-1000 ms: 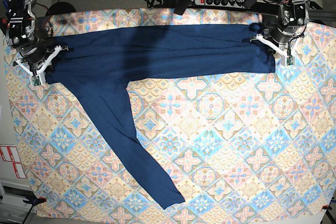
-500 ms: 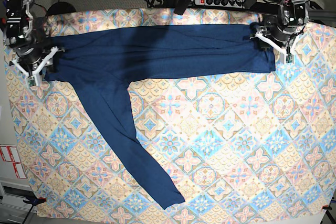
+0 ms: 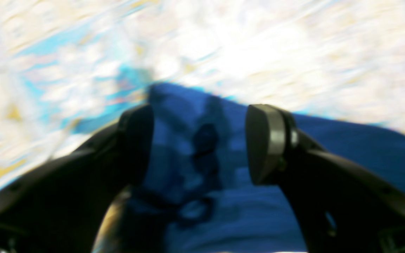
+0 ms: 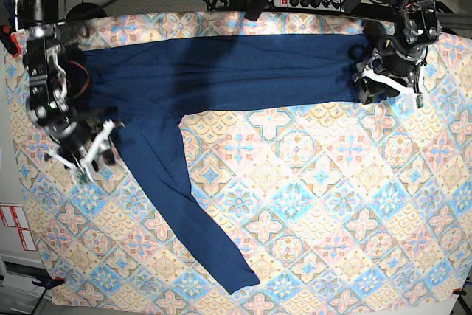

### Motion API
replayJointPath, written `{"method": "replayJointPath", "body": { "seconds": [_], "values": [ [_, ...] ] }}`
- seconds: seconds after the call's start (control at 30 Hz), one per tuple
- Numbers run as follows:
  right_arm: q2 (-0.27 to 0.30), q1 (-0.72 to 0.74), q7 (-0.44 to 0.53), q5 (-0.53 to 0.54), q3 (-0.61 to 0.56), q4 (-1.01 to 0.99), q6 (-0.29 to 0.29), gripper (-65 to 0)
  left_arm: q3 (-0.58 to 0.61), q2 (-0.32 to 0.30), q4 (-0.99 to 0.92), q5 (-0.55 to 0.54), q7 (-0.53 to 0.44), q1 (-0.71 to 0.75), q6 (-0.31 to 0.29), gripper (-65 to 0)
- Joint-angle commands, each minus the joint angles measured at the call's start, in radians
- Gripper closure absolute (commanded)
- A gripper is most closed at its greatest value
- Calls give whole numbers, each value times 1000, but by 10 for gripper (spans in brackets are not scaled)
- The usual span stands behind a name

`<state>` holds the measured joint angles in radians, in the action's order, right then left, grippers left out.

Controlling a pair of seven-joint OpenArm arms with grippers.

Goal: Fold the T-shirt properly
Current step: 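Move the right gripper to the extended navy sleeve and grasp it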

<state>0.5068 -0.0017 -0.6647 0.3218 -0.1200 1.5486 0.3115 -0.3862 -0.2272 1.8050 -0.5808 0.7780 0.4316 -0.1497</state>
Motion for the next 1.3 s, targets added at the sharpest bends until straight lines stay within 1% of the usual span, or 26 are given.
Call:
{"method": "replayJointPath", "body": {
  "seconds": [0.0, 0.07, 0.17, 0.27, 0.37, 0.43, 0.57, 0.77, 0.87, 1.0, 1.13, 1.27],
  "values": [
    [20, 52, 12, 0, -14, -26, -10, -237, -20, -10, 22, -21, -18, 0, 6, -401],
    [17, 127, 15, 0, -73, -113, -10, -237, -26, -10, 22, -77, -18, -1, 6, -401],
    [-37, 231, 16, 0, -122, -253, -10, -237, -27, -11, 23, -120, -18, -1, 8, -401],
    [-95, 292, 20, -2, -128, -397, -10, -237, -27, -11, 23, -140, -18, -1, 8, -401],
    [-122, 352, 21, -2, -129, -503, -10, -237, -27, -11, 25, -146, -18, -1, 8, -401],
    [-126, 386, 30, -2, -129, -552, -10, -237, -27, -11, 25, -146, -18, 0, 8, -401],
    [-139, 429, 116, -2, -129, -646, -10, -237, -27, -11, 25, -146, -18, 3, 8, -401],
    [-147, 466, 188, -2, -129, -793, -10, -237, -27, -11, 25, -146, -18, 5, 8, -400],
    [-149, 466, 224, -2, -132, -822, -10, -237, -27, -11, 25, -146, -18, 5, 8, -400],
    [-167, 467, 267, -2, -226, -857, -10, -237, -27, -11, 25, -146, -18, 5, 8, -400],
    [-167, 474, 306, -2, -333, -914, -10, -237, -27, -11, 25, -146, -18, 5, 6, -400],
    [-167, 470, 317, -2, -398, -917, -10, -232, -27, -11, 25, -146, -18, 5, 6, -400]
  ]
}}
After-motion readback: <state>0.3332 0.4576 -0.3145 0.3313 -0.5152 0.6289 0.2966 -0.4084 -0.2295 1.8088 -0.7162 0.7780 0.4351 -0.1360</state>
